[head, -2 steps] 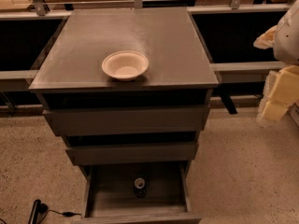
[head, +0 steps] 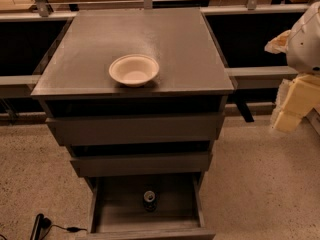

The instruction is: Pick pepsi can from bottom drawer and place on counter

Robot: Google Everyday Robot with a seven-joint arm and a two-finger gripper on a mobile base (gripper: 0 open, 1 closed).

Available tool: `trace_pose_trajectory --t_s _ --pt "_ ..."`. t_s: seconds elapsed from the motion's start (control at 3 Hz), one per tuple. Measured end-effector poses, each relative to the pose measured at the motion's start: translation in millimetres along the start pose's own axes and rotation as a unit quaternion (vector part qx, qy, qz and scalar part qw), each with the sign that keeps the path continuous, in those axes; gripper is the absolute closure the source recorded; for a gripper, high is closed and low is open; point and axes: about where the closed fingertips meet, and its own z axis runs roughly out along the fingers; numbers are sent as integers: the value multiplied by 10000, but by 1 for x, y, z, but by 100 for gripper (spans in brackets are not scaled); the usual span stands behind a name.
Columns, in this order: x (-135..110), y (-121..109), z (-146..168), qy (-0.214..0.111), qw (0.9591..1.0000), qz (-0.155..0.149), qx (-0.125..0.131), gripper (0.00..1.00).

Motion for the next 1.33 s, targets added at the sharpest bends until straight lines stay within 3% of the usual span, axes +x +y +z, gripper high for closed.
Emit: trace_pose_trajectory --t_s 0.33,0.67,1.0,1.33 --pt "0 -5 23 -233 9995 185 62 0" --pt "7 24 95 -930 9942 453 -296 0" --pt "5 57 183 -2386 9672 734 -477 0" --pt "-2 30 183 -3407 9359 882 167 0"
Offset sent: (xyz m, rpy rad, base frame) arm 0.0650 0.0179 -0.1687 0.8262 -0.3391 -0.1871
